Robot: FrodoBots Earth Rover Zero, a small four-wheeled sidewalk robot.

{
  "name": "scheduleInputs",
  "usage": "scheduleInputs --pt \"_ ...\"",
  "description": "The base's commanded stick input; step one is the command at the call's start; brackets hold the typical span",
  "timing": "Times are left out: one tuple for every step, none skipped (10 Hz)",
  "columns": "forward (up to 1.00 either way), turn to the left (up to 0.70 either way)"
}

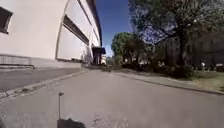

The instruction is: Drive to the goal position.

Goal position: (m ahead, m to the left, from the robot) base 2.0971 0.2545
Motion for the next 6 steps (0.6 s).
scheduleInputs --pt "1.0 0.0" --pt "1.0 0.0" --pt "1.0 0.0" --pt "1.0 0.0" --pt "1.0 0.0" --pt "1.0 0.0"
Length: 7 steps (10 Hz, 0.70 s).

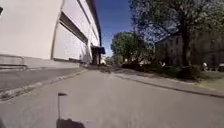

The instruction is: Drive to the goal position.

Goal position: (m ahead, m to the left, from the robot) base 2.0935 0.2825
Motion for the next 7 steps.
scheduleInputs --pt "1.0 0.0" --pt "1.0 0.0" --pt "1.0 0.0" --pt "1.0 0.0" --pt "1.0 0.0" --pt "1.0 0.0" --pt "1.0 0.0"
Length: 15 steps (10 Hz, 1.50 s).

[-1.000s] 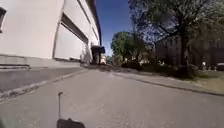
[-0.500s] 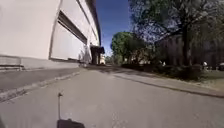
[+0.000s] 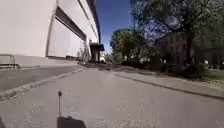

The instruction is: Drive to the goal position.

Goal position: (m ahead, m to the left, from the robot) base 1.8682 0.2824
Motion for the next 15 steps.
scheduleInputs --pt "1.0 0.0" --pt "1.0 0.0" --pt "1.0 0.0" --pt "1.0 0.0" --pt "1.0 0.0" --pt "1.0 0.0" --pt "1.0 0.0" --pt "1.0 0.0" --pt "1.0 0.0" --pt "1.0 0.0" --pt "1.0 0.0" --pt "1.0 0.0" --pt "1.0 0.0" --pt "1.0 0.0" --pt "1.0 0.0"
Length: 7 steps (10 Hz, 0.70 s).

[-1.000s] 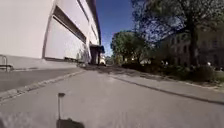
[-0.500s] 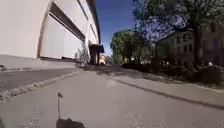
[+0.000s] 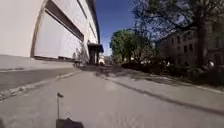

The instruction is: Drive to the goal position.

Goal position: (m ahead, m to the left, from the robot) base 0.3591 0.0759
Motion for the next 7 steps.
scheduleInputs --pt "1.0 0.0" --pt "1.0 0.0" --pt "1.0 0.0" --pt "1.0 0.0" --pt "1.0 0.0" --pt "1.0 0.0" --pt "1.0 0.0"
